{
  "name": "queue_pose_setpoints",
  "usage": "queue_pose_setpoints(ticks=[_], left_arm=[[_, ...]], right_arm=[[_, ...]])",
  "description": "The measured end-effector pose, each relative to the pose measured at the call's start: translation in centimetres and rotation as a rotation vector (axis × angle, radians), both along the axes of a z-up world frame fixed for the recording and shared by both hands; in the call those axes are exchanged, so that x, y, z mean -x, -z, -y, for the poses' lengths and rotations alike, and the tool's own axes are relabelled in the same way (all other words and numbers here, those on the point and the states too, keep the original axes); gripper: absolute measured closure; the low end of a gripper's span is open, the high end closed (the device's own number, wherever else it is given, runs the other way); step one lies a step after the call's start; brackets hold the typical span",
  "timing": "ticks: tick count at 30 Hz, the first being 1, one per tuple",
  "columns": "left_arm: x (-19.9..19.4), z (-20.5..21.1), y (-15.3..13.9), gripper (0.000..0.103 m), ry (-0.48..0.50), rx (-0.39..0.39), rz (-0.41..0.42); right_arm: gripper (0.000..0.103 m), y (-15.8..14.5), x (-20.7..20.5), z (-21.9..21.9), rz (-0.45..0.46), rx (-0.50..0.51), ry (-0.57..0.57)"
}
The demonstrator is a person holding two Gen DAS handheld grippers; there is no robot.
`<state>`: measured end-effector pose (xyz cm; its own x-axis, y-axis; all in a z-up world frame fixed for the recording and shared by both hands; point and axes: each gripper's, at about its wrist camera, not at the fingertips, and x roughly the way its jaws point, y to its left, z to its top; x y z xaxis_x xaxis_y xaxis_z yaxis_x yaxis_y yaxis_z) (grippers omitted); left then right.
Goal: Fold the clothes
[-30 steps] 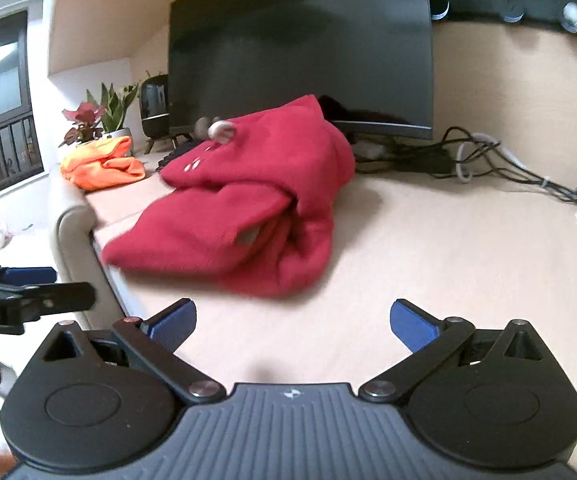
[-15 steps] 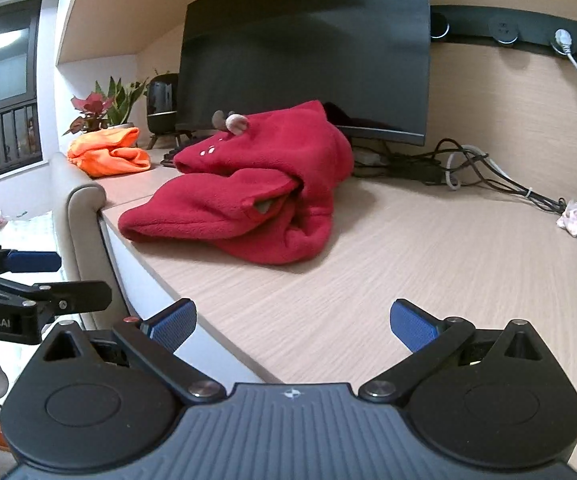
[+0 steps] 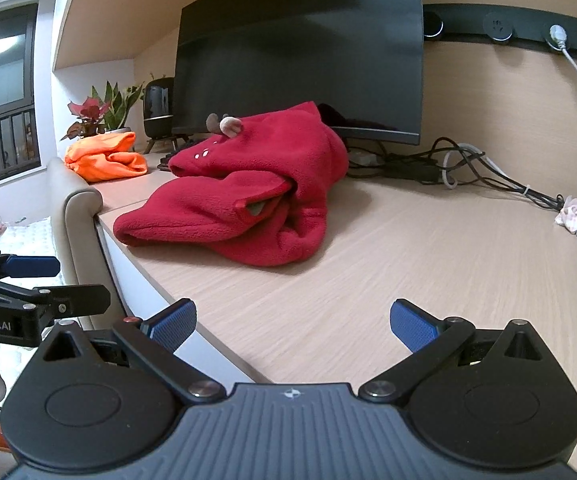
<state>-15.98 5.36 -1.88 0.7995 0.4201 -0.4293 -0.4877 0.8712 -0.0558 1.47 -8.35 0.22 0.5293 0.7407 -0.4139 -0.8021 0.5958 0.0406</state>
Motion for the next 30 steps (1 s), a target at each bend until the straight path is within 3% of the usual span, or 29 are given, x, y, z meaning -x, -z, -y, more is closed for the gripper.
queue_pose_setpoints(ticks=[30], left_arm=[[-0.02,0.11,0.10,0.000,-0.009,-0.003,-0.019]], right_arm=[[0.000,0.30,-0.26,-0.10,-0.025,0.006,-0.026]])
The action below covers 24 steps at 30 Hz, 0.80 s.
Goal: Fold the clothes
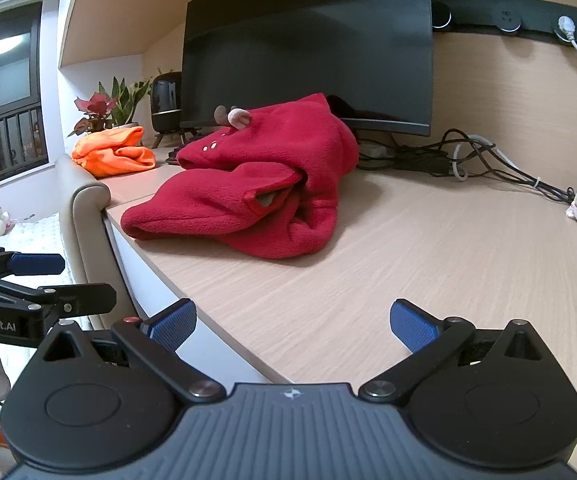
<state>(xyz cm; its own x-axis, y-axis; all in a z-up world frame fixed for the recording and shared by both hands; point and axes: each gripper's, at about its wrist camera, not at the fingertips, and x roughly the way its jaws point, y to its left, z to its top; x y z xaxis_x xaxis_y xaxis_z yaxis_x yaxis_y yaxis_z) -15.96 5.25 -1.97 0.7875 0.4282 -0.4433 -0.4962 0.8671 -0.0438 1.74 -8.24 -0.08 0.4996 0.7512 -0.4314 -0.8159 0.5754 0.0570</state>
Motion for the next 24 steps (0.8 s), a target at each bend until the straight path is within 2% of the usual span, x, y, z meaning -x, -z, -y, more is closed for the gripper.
queue_pose_setpoints(ticks=[24], left_arm=[[0.39,0.15,-0.07,0.000,-0.012,-0.007,-0.008]], right_arm=[[0.000,0.43,0.11,0.26,-0.006,0.020,-0.006]])
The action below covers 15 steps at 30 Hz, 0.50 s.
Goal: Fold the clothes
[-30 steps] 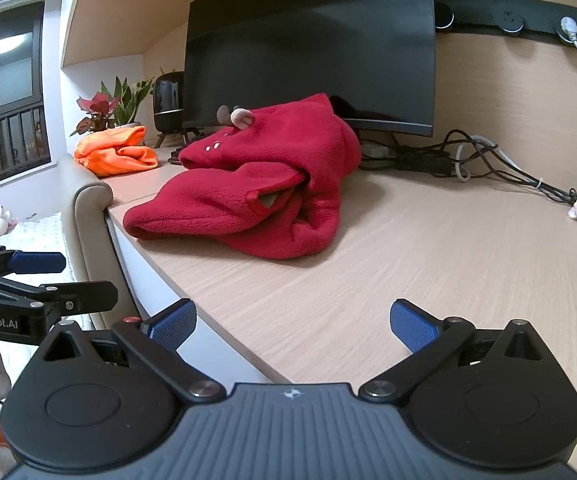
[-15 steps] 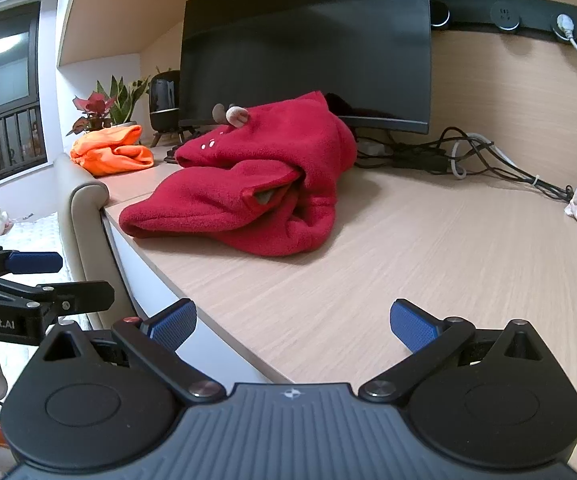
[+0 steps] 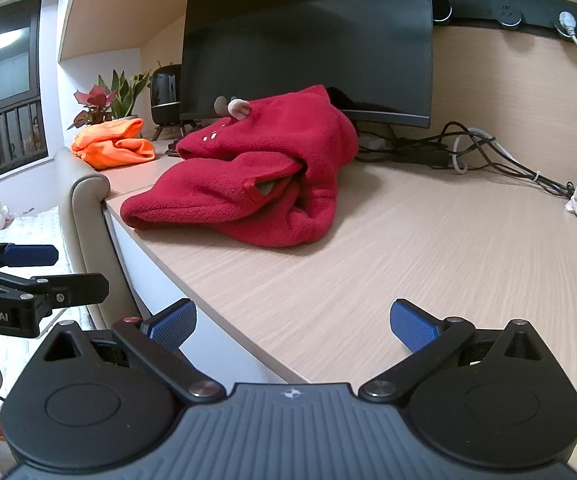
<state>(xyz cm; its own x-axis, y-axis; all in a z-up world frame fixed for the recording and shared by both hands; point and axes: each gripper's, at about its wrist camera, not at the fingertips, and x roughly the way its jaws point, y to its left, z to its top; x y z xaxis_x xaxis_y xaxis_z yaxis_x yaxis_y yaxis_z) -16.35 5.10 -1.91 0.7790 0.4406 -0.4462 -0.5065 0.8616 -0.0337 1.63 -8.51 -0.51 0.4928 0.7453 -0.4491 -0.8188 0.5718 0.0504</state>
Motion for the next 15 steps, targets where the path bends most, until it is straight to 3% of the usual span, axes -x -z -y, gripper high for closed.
queue_pose_setpoints(ticks=[15], left_arm=[[-0.25,-0.02,0.09,0.000,0.003,0.003,-0.003]], right_arm=[[0.000,0.03,-0.03,-0.02,0.002,0.006,0.007]])
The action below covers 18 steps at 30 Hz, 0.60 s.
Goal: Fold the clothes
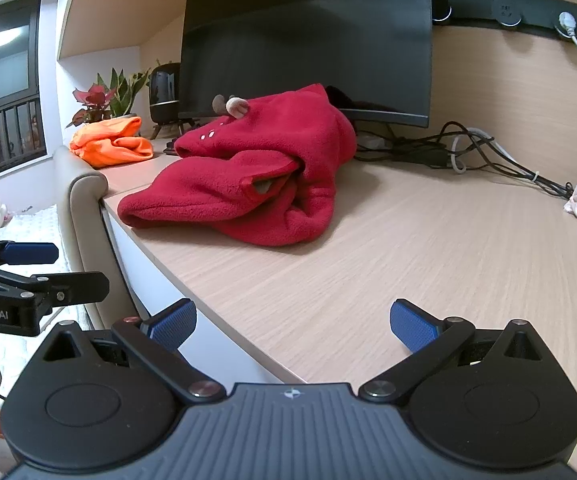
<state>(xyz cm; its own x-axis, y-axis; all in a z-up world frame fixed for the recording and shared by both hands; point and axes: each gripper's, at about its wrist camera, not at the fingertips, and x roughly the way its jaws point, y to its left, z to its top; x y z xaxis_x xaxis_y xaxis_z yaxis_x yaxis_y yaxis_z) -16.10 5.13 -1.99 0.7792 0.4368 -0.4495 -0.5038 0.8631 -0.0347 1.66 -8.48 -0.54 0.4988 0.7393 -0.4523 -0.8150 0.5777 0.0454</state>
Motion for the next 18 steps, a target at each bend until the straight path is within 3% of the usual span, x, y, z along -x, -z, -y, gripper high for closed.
queue_pose_setpoints(ticks=[18], left_arm=[[-0.34,-0.09,0.12,0.000,0.003,0.010,-0.006]], right_arm=[[0.000,0.32,-0.65,-0.17,-0.017,0.009,0.002]])
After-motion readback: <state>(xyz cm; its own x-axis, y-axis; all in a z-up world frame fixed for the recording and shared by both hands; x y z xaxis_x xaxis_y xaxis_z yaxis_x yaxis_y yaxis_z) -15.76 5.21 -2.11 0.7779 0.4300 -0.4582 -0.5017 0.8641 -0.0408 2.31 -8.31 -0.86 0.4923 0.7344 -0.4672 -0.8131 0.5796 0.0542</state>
